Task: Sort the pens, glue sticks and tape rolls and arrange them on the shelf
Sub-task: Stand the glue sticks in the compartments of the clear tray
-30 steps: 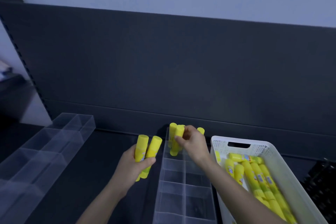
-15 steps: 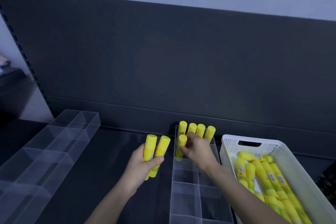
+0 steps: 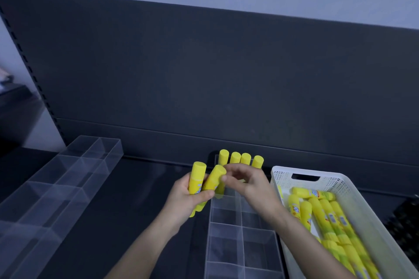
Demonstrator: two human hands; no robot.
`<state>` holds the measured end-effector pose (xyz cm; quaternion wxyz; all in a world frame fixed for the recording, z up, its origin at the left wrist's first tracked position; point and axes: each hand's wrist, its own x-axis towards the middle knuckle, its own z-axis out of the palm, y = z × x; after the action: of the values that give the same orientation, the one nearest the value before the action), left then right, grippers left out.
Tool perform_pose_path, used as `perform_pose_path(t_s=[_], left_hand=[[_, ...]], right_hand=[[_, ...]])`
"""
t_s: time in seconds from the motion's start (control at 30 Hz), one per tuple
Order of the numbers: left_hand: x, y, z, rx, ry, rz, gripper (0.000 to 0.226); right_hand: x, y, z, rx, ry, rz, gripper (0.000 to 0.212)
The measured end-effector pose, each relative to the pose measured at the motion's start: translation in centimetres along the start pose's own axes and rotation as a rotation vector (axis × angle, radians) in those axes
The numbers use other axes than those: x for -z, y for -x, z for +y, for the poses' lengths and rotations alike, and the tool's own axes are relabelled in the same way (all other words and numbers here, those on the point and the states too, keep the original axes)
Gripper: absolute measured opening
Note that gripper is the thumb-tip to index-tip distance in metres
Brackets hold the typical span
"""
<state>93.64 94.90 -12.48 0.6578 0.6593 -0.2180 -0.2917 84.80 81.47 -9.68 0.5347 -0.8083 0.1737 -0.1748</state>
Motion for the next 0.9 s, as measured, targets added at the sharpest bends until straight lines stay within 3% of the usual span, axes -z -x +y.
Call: perform_pose_path(t_s=[0.13,0.23,0.33,0.43,0.57,0.73,0.9], left_hand=[[-0.9,0.1,0.2,-0.028,-0.025,-0.067,0.023],[0.0,-0.6,-0.1,-0.041,-0.082,0.049,0.017],[1.1,-0.8,-0.5,-0.037,-0.179,0.13,0.014],[1.1,-0.3,-0.7,0.011,-0.174,0.121,0.024],[1.1,-0.1,-0.8,0.083,-0.026,0.087,0.013],[1.8,0.0,-1.7,-0.066,-0.091,0.051,0.003],[1.3,-0.2,-1.8,-0.126,-0.093,0.035,0.02]], right_hand=[[0.5,-0.1,-0.2,0.025,0.015,-0.044,0.006],[2.4,-1.0,-0.3,0.033,-0.002,0.111,0.01],[4.1,-2.3,-0.2,0.033,0.189,0.226,0.005],[3.2,-3.1,1.1,0.008,0.401,0.162,0.014],[1.5,-3.1,3.2,-0.045,0.551,0.099,0.032],[1.3,-3.0,3.9,-0.055,0.57,0.1,0.036],[1.3,-2.8,3.9,-0.037,0.599,0.072,0.036]])
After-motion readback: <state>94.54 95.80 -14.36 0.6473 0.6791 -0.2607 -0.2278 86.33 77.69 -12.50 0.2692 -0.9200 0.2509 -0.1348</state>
